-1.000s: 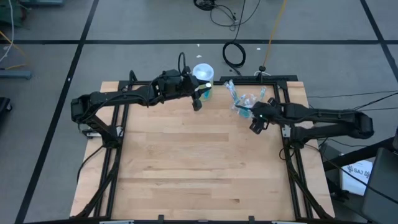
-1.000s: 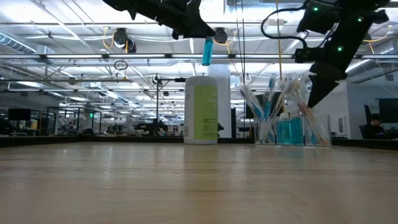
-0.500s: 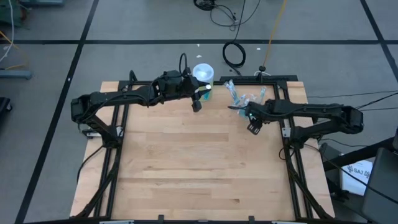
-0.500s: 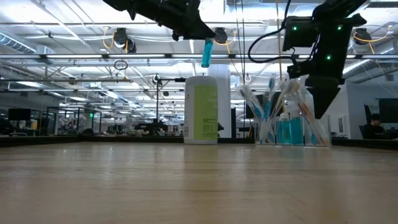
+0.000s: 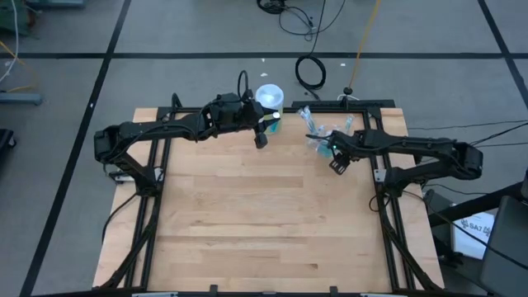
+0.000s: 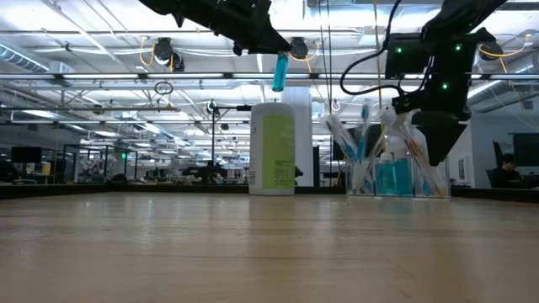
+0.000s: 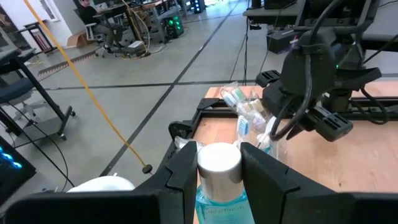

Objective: Pick & Place toothbrushing station
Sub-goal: Put the blue mouthwash into the transparent organizer

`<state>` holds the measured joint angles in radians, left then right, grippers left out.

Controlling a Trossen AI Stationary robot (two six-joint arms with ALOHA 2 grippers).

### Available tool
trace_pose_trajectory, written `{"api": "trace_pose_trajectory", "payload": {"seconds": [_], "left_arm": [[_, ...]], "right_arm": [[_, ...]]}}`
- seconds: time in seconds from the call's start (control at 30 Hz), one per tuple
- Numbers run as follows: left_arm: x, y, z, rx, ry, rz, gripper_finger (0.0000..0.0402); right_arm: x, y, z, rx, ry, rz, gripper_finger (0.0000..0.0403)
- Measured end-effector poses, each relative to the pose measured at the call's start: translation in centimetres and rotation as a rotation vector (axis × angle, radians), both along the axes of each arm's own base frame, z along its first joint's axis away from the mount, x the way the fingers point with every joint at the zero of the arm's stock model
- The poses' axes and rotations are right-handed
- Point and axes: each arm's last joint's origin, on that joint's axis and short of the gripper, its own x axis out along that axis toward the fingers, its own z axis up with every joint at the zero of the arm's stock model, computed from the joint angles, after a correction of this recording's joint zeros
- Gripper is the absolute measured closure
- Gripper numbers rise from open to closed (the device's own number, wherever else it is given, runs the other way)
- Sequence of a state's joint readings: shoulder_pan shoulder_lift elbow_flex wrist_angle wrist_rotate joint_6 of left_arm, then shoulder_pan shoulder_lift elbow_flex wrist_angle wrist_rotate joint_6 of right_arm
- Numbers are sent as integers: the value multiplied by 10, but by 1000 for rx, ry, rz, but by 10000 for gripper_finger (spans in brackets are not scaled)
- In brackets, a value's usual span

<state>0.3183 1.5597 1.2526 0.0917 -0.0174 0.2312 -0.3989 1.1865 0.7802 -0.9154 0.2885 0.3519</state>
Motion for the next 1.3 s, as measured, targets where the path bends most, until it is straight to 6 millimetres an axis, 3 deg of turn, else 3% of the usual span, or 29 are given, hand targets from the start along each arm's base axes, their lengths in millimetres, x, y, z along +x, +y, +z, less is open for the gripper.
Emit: {"api": "trace_pose_trajectory", "payload": {"seconds": [0.77,1.3], "left_arm": [[0,0,-1,1,7,-1,297],[0,0,-1,0,7,-1,297]], "right_arm": [[2,0,-5,63,-47,57,384],[-1,8,5,116,-142,92,397]]}}
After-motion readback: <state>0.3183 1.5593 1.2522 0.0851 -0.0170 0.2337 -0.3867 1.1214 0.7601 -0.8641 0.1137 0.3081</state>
